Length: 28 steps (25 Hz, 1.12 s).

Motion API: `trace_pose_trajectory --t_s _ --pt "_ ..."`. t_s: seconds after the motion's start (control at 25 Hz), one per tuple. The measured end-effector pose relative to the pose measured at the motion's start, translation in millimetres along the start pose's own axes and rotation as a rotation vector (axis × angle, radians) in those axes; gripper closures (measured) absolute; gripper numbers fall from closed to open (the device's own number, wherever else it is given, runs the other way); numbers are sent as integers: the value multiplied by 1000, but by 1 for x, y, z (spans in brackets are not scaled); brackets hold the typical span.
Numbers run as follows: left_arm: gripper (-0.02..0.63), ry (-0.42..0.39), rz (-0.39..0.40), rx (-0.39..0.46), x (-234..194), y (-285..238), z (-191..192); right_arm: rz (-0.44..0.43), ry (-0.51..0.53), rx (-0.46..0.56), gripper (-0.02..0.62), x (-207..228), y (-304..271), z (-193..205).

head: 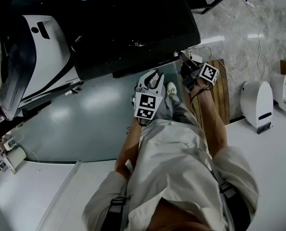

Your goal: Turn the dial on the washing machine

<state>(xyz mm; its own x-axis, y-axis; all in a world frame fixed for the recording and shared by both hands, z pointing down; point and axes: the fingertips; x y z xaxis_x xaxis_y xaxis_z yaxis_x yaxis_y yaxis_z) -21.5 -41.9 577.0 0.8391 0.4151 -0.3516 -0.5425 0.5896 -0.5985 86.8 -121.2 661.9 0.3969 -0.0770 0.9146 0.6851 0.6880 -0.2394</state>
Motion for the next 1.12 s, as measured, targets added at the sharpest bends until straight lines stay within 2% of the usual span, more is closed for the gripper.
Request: trace_pose_trajectory --t_s 0.28,0.44,0.64,0.88,1.12 --pt "518 1 -4 0 -1 2 1 24 40 19 323 1 1 -2" --pt "518 2 -8 6 -2 4 0 58 129 -21 276 1 2 0" --pt "518 1 -9 10 -1 4 1 145 340 -91 275 3 7 4" --pt "518 3 -14 13 -1 7 0 231 541 -143 275 3 11 6" --pt "518 3 -19 12 -2 7 1 303 876 -254 274 -8 8 13"
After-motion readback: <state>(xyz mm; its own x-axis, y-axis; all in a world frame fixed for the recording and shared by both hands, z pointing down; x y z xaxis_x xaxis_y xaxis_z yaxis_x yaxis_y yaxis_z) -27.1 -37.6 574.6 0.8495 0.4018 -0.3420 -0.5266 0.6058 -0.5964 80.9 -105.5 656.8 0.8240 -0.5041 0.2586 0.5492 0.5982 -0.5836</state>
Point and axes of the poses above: the fingertips, and each gripper's own axes: y backward along the fingers, x to its right, z out of its underside, and after that the axes turned 15 degrees about y, right-handed
